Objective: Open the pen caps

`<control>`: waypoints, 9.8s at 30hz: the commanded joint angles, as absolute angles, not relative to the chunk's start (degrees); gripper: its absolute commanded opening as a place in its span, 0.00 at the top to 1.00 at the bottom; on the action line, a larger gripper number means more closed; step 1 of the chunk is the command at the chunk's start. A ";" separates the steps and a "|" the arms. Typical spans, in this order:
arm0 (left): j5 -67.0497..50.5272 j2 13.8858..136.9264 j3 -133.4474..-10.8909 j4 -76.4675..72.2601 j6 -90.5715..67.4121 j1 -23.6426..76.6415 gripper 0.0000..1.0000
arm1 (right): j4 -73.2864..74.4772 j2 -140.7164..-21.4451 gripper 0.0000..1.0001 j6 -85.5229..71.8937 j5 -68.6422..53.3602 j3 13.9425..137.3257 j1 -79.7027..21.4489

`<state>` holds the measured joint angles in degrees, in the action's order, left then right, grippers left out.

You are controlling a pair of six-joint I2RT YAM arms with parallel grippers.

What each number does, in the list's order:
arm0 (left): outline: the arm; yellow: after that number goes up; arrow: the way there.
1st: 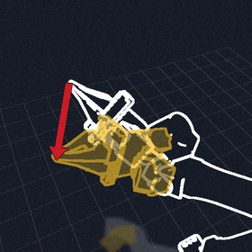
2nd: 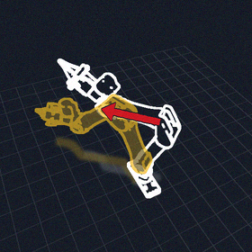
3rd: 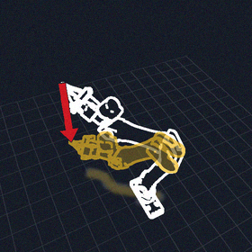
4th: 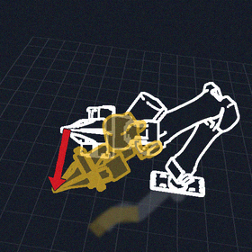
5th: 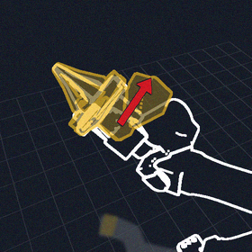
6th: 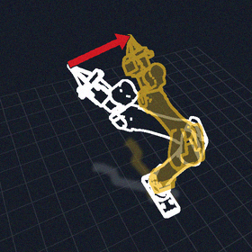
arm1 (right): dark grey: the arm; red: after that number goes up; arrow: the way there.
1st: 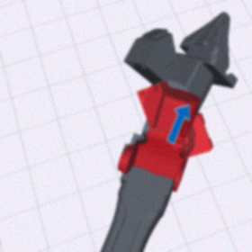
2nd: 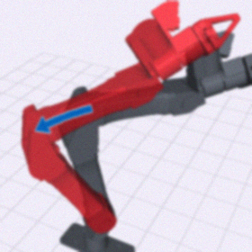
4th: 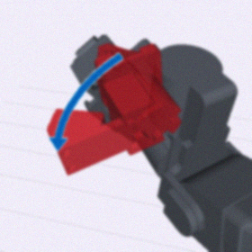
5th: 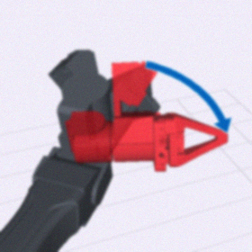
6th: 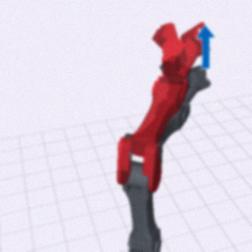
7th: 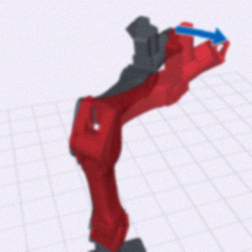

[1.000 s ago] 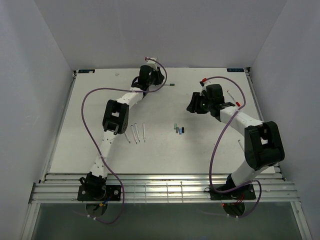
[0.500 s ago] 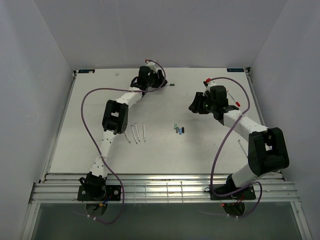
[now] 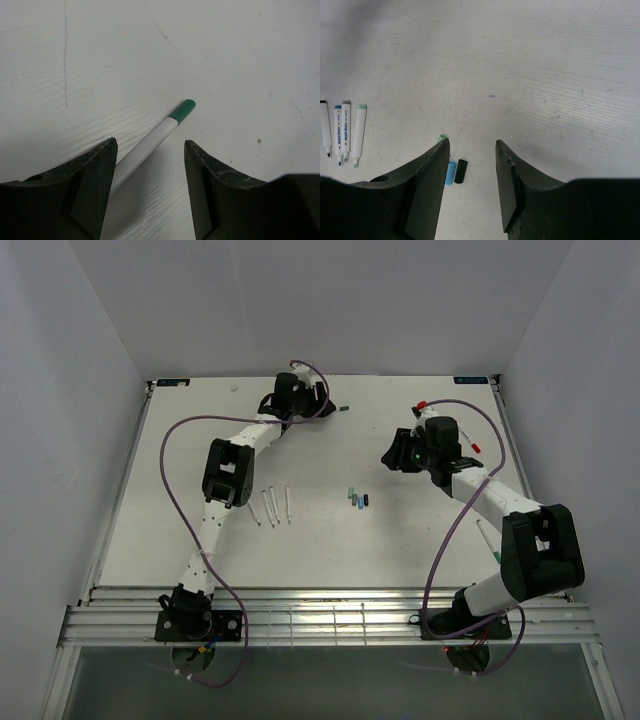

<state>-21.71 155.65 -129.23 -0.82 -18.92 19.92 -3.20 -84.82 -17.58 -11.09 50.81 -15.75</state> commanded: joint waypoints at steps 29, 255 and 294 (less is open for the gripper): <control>-3.87 146.51 -115.57 10.01 -9.58 27.42 0.43 | -5.98 -69.17 0.52 -16.70 -8.44 41.31 -15.38; 21.97 69.79 -34.98 16.43 -47.29 26.28 0.39 | 13.86 -87.63 0.48 -18.90 -6.69 58.26 -14.95; 15.21 63.28 -36.04 6.07 -41.22 34.37 0.22 | 25.75 -134.56 0.26 -1.32 5.45 115.22 7.73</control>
<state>15.79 63.07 -34.61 7.27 -42.48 34.02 24.71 -133.69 -2.70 6.57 111.28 7.40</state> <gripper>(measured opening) 0.776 0.746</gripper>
